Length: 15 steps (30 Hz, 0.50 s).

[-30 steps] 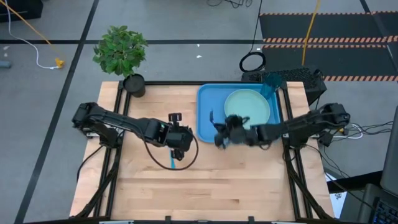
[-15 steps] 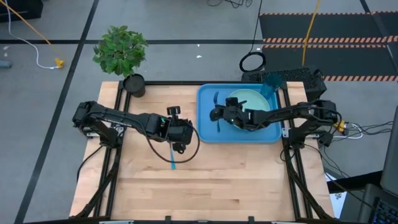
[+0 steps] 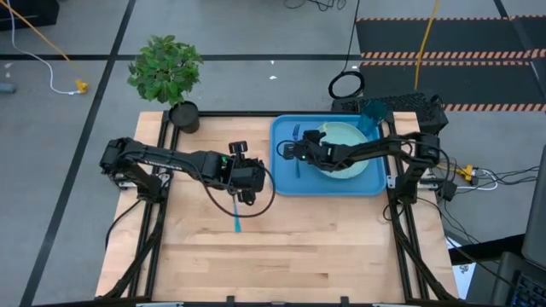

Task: Pick and place plate/cup/fork/spoon on tray
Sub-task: Put the purple fork on the left side of the light blue plate in the blue serving tray

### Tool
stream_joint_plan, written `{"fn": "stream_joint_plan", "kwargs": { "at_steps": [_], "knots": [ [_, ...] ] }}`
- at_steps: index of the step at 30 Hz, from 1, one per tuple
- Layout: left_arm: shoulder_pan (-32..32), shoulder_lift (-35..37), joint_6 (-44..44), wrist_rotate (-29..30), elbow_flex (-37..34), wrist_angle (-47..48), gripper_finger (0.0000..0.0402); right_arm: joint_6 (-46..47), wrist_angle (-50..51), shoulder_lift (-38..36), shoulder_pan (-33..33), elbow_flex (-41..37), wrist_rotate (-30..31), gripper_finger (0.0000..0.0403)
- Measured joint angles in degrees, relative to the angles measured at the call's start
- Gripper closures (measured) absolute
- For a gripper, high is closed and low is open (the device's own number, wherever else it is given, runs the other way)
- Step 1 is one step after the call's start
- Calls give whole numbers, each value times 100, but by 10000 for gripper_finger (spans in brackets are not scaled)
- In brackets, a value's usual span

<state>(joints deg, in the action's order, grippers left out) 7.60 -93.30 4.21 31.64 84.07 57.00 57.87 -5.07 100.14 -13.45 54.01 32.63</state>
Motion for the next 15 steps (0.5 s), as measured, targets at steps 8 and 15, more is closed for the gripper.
{"fn": "stream_joint_plan", "kwargs": {
  "at_steps": [8,15],
  "knots": [
    [-2,-2,4,-10,-2,-11,378,176,533,8,-270,18,-366,403],
    [-2,-2,46,-15,-2,-25,378,319,673,8,-352,14,-595,403]
  ]
}}
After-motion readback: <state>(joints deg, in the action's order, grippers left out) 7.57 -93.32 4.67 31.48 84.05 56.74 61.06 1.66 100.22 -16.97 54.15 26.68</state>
